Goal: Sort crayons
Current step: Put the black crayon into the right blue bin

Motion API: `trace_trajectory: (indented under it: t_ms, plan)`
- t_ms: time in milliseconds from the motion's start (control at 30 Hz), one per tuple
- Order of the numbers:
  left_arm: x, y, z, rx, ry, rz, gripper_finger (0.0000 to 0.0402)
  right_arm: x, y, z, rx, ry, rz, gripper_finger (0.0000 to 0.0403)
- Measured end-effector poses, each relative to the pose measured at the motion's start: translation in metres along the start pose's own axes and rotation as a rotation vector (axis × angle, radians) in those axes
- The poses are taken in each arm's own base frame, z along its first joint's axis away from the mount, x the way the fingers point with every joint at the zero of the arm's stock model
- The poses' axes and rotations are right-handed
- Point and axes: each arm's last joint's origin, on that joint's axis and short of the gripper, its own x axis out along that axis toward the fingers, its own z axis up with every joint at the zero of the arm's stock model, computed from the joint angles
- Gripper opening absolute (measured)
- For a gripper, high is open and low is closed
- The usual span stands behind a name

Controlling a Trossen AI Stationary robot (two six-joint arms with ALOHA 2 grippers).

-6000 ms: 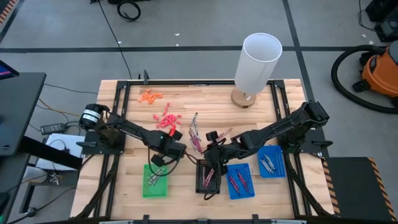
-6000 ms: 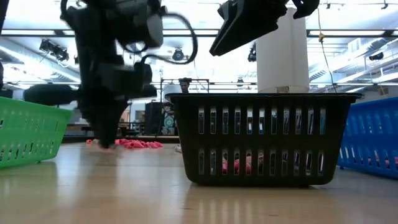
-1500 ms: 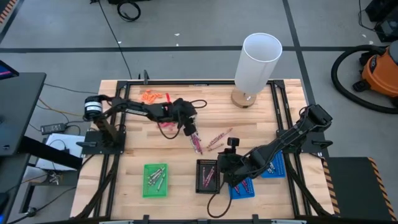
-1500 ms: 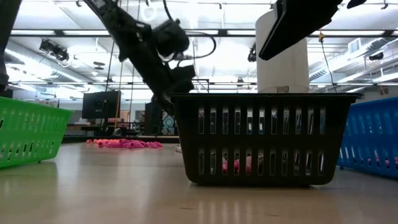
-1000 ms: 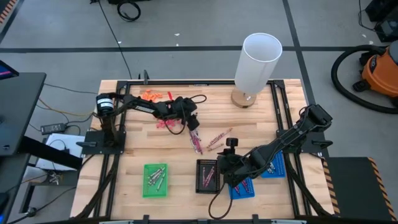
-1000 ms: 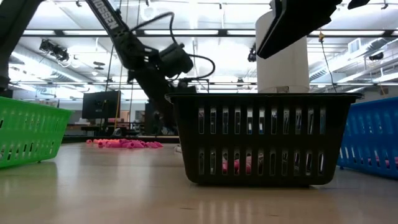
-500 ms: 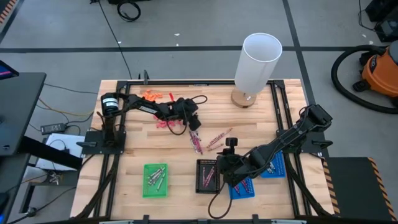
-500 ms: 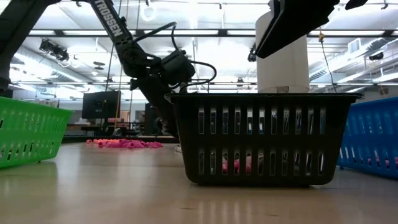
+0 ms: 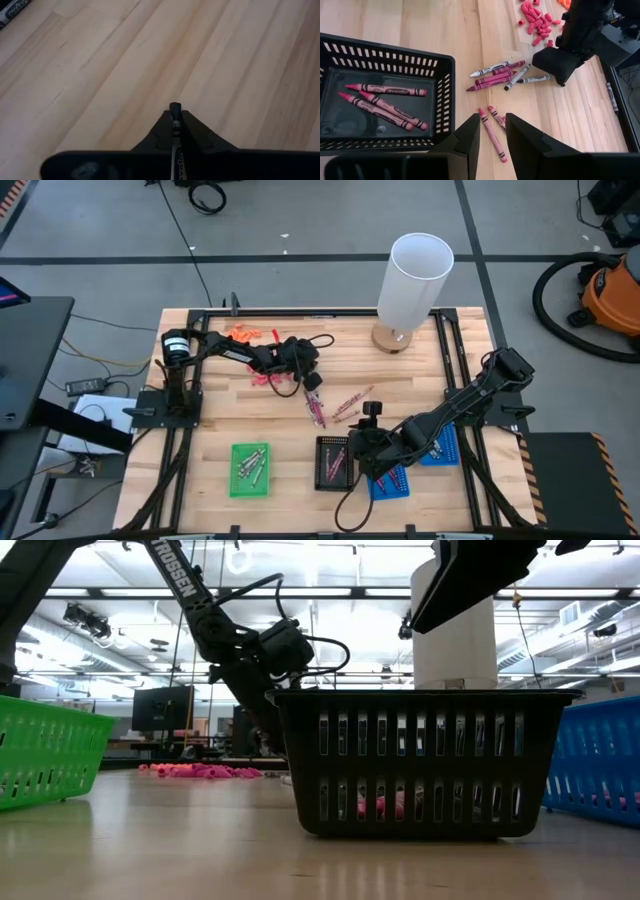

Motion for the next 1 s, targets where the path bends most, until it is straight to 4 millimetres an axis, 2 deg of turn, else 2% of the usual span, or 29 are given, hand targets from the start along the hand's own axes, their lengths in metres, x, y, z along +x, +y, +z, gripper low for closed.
trace_trajectory:
  t_ms: [200, 400, 767, 1000]
  plan:
    - [-0.008, -0.001, 0.002, 0.027, 0.005, -0.003, 0.0019, 0.000, 0.000, 0.000, -0.001, 0.002, 0.002, 0.0101]
    - [-0.035, -0.007, 0.018, 0.051, -0.057, -0.037, 0.0020, 0.000, 0.000, -0.001, -0.027, 0.005, -0.002, 0.0101]
    - [-0.119, -0.029, 0.046, 0.062, -0.234, -0.151, 0.0020, 0.006, -0.007, 0.002, -0.124, 0.010, -0.016, 0.0101]
    - [-0.170, -0.054, 0.038, 0.084, -0.228, -0.261, 0.0020, 0.016, -0.020, 0.006, -0.192, 0.030, -0.041, 0.0101]
